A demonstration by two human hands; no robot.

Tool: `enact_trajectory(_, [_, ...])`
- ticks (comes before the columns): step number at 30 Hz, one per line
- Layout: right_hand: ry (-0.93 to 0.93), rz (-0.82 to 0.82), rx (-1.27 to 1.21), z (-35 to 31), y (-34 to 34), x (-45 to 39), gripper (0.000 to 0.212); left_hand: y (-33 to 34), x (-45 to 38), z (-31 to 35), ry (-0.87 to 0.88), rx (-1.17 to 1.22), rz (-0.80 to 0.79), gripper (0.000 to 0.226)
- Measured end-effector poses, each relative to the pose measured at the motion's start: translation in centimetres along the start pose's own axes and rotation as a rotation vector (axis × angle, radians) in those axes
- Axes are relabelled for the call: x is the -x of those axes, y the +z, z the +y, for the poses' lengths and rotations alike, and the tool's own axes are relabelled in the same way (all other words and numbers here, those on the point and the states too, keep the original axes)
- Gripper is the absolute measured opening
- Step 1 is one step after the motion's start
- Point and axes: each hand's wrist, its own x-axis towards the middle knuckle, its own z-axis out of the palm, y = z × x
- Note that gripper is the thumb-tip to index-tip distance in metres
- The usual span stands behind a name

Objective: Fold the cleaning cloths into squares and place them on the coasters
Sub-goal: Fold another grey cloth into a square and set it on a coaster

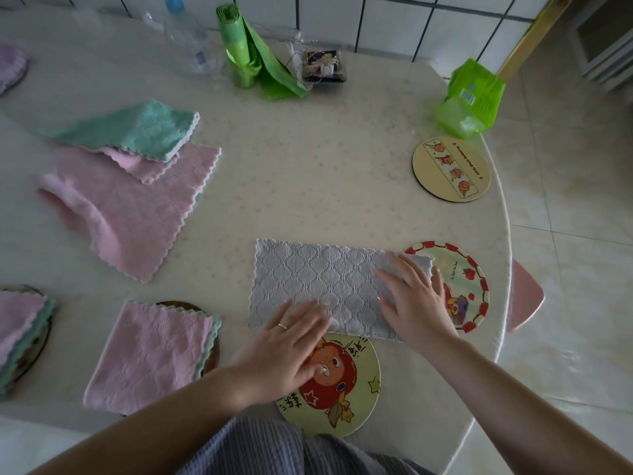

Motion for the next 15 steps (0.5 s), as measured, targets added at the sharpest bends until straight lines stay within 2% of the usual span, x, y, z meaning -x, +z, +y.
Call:
enact_trajectory(6, [-0.029, -0.120, -0.085, -3.2, -0.7, -6.6, 0.047, 0.7, -1.0, 1.3, 0.022, 0.068, 0.051, 0.059])
enact_trajectory(15, [0.001, -0.244, 0.067, -4.7, -1.0, -10.2, 0.031, -1.4, -4.9, 0.7, -0.066, 0.274, 0.161, 0.014])
